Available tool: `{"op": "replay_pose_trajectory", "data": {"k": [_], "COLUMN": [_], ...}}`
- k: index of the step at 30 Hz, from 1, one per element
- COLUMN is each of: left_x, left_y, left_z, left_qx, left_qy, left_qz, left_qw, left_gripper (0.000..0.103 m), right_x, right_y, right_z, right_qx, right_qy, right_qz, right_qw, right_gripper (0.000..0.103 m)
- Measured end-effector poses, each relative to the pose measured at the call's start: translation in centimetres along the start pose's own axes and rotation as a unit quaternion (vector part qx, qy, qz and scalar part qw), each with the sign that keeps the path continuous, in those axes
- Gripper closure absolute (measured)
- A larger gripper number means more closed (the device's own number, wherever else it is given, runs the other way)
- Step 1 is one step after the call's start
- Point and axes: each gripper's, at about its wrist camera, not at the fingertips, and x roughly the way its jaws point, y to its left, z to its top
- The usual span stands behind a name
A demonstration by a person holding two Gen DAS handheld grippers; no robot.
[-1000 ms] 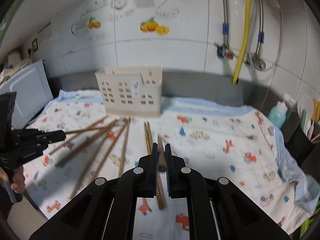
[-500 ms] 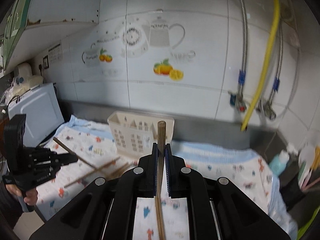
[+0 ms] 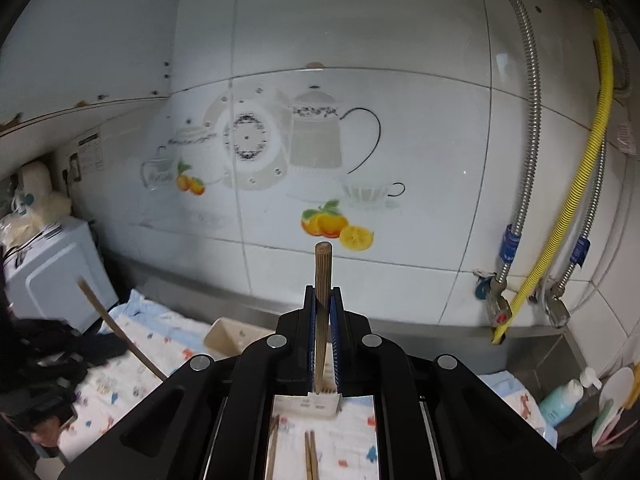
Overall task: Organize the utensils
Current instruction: 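Lift the held chopstick with the left tool toward the holder while the right tool carries its own, then lower the left tool's chopstick into the holder and open while the right tool releases its own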
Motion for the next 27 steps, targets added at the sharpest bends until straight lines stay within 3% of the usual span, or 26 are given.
{"op": "replay_pose_trajectory", "data": {"k": [5, 10, 14, 27], "left_x": [0.5, 2.6, 5.3, 11.0], "left_y": [0.3, 0.7, 1.5, 5.7], "left_z": [4.3, 5.9, 5.3, 0.6], "left_qx": [0.01, 0.014, 0.007, -0.063], "left_qy": [-0.038, -0.051, -0.036, 0.04], "left_qz": [0.019, 0.047, 0.069, 0.057], "left_qw": [0.999, 0.9975, 0.9969, 0.9956], "left_gripper": [0.098, 0.098, 0.098, 0.098], "right_x": [3.0, 5.6, 6.9, 8.4], "right_y": [-0.6, -0.7, -0.3, -0.6], "right_z": [-0.1, -1.4, -2.6, -4.8], "right_qx": [0.008, 0.015, 0.012, 0.018], "right_qy": [0.014, 0.036, 0.05, 0.074], "right_qz": [-0.005, 0.002, 0.005, 0.009], "right_qw": [1.0, 0.999, 0.999, 0.997], "right_gripper": [0.096, 0.096, 0.096, 0.096]}}
